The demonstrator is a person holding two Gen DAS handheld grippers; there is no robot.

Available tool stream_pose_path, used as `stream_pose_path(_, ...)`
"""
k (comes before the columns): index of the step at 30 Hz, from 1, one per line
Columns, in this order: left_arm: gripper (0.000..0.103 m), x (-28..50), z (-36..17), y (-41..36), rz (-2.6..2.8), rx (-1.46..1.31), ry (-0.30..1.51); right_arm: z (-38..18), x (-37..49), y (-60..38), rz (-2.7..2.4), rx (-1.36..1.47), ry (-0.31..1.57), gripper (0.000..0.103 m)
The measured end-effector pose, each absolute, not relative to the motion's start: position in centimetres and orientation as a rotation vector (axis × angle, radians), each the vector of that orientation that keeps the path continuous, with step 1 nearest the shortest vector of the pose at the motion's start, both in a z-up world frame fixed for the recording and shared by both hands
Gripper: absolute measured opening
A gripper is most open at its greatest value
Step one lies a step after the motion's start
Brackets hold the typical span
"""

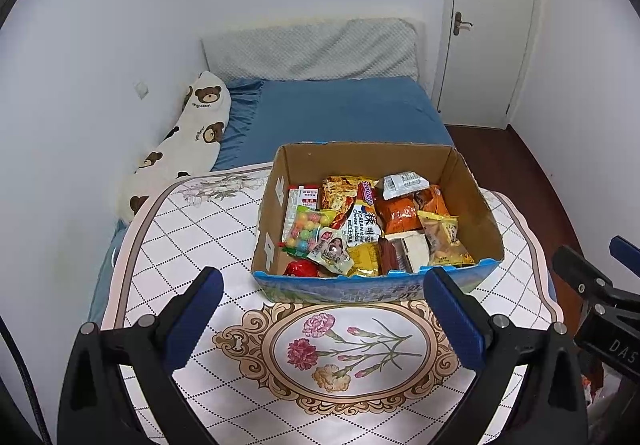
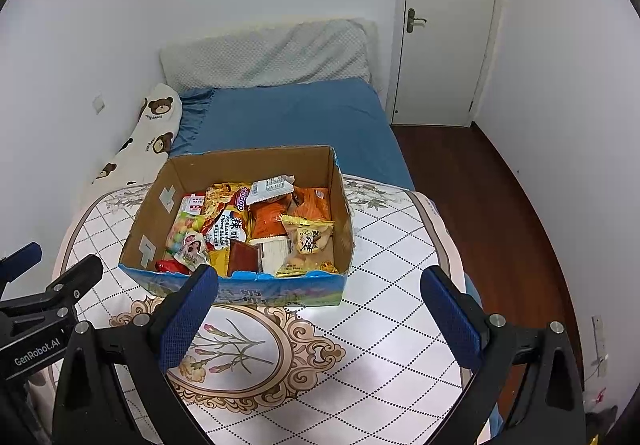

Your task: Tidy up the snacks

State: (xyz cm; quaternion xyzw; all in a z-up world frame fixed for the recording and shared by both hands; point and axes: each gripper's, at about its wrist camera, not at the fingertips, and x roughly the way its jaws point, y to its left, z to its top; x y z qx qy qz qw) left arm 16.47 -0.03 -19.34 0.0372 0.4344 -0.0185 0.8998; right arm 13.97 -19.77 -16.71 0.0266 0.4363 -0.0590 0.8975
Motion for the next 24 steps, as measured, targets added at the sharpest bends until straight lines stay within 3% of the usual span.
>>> stream_pose_path(24,0.103,16.46,-19.36,-0.59,-0.048,0.089,0.890,-16.53,14.08,-20.20,-0.129,0.064,0.902,0.103)
